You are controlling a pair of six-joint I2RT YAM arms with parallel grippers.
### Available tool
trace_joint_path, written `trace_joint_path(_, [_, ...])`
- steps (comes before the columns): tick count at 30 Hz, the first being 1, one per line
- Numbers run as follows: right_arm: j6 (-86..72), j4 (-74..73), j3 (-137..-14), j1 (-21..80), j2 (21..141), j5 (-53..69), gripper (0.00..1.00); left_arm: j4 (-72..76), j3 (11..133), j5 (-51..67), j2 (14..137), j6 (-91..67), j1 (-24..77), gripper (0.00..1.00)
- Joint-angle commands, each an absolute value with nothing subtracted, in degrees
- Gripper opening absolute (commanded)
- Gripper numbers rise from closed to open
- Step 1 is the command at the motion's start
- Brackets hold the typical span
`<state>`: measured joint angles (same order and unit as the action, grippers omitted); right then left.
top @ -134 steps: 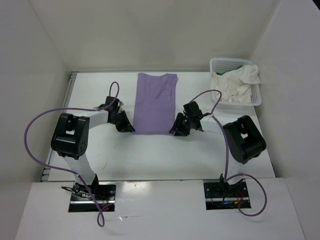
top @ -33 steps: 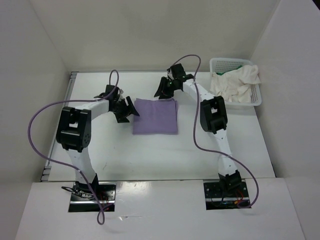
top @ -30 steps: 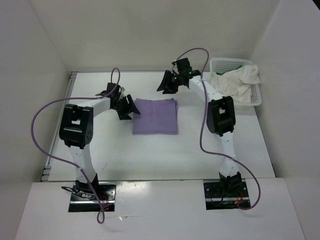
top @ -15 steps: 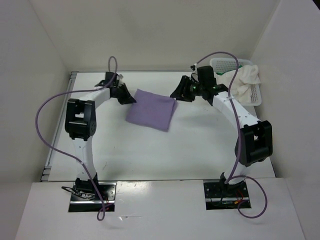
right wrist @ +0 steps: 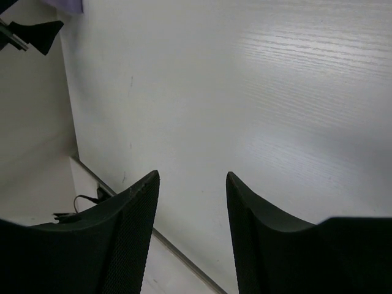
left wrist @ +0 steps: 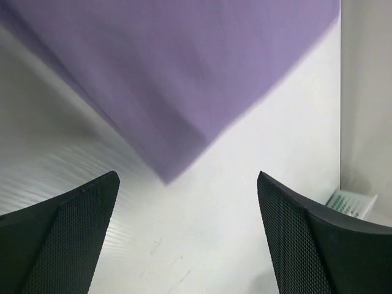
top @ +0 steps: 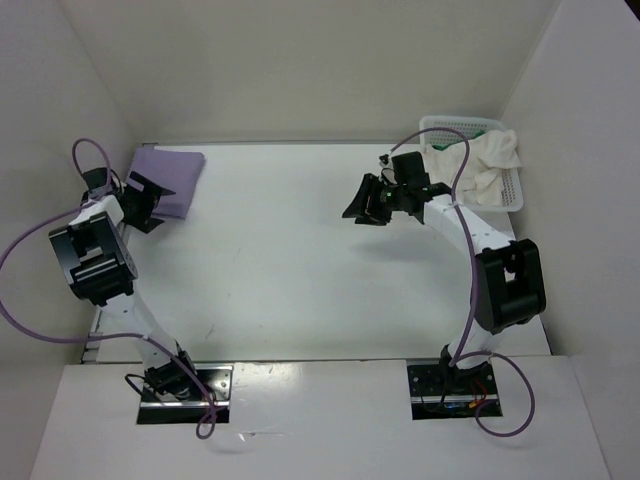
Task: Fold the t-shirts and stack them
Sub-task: Put the neatly folded tshirt into the corner of the board with the left arm, then grab crumpled tshirt from bin with the right arm
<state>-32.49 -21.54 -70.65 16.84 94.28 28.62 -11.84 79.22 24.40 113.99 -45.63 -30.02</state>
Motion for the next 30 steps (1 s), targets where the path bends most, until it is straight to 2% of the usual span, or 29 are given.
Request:
trace_joint_path(1, [-31.7, -18.7, -69.8, 16.5, 91.1, 29.7, 0.54, -11.1, 77.8, 27.7, 109.9, -45.4, -27.6, 1.0])
trace_joint_path(3, [-31.7, -18.7, -70.5, 16.5, 91.1, 28.4, 0.59, -11.1, 74.6, 27.0, 106.7, -44.7, -26.8, 1.0])
trace_joint_path(5, [-31.7, -18.7, -71.1, 16.5, 91.1, 26.6, 0.75, -12.6, 72.8, 25.4, 103.2, -42.8, -26.0, 1.0])
trace_joint_path(7, [-33.2, -18.7, -72.3, 16.0, 90.3, 20.0, 1.0, -13.1, 69.5, 25.4, 100.8, -41.8, -24.0, 1.0])
trace_joint_path(10, [-33.0, -19.3, -76.5, 14.9, 89.7, 10.9, 1.0, -13.6, 65.8, 24.9, 95.2, -40.3, -20.8, 1.0])
trace_joint_path(11, [-32.2, -19.3, -77.9, 14.3, 90.3, 8.6, 1.0, -13.6, 63.8, 24.4, 92.7, -39.0, -16.7, 0.97])
trace_joint_path(12, [-30.8, -19.9, -81.1, 12.7, 90.3, 7.0, 0.95, -14.5, 63.3, 23.6, 91.7, -39.0, -14.4, 0.82])
trace_joint_path(13, [-30.8, -19.9, -82.6, 11.3, 91.8, 5.8, 0.76, -14.5, 62.8, 23.6, 90.8, -38.4, -12.2, 0.76])
trace_joint_path(14, [-30.8, -20.5, -84.0, 9.7, 92.6, 3.5, 0.39, -14.5, 62.2, 23.6, 89.2, -38.4, -7.1, 0.64])
trace_joint_path(15, [-30.8, -22.2, -86.8, 7.8, 93.4, 2.2, 0.24, -14.5, 62.2, 23.6, 89.2, -38.4, -4.2, 0.53])
trace_joint_path(16, [-31.3, -22.8, -88.0, 3.8, 94.2, 1.2, 0.16, -14.5, 62.2, 23.0, 88.5, -38.4, -1.3, 0.47])
trace_joint_path(17, [-31.3, -22.9, -88.8, 1.8, 95.6, 0.0, 0.15, -15.5, 62.9, 23.0, 88.5, -37.6, 4.3, 0.47])
trace_joint_path(19, [-31.3, -23.6, -90.6, -3.7, 97.1, -1.1, 0.2, -15.5, 62.9, 22.3, 88.5, -37.6, 9.5, 0.47])
trace_joint_path(20, [-30.0, -23.6, -92.0, -4.7, 98.9, -2.4, 0.26, -14.6, 62.9, 23.1, 88.5, -37.6, 11.7, 0.49])
trace_joint_path(23, [-27.6, -26.7, -98.4, -6.9, 106.1, -2.4, 0.35, -12.4, 61.4, 25.4, 89.6, -38.8, 18.1, 0.52])
trace_joint_path(26, [-24.9, -25.6, -101.2, -8.0, 110.5, 3.8, 0.56, -11.2, 60.3, 25.9, 90.8, -38.8, 22.6, 0.55])
trace_joint_path(27, [-24.9, -25.6, -103.0, -8.0, 113.3, 4.0, 0.69, -11.2, 59.7, 25.9, 90.8, -39.4, 23.4, 0.55])
trace_joint_path(29, [-26.1, -26.3, -106.9, -8.6, 116.1, 1.8, 0.76, -10.5, 59.7, 26.5, 91.4, -39.4, 25.5, 0.59])
trace_joint_path(30, [-26.9, -26.3, -108.0, -8.6, 118.5, 0.9, 0.76, -10.5, 59.7, 26.5, 91.4, -39.4, 26.2, 0.59])
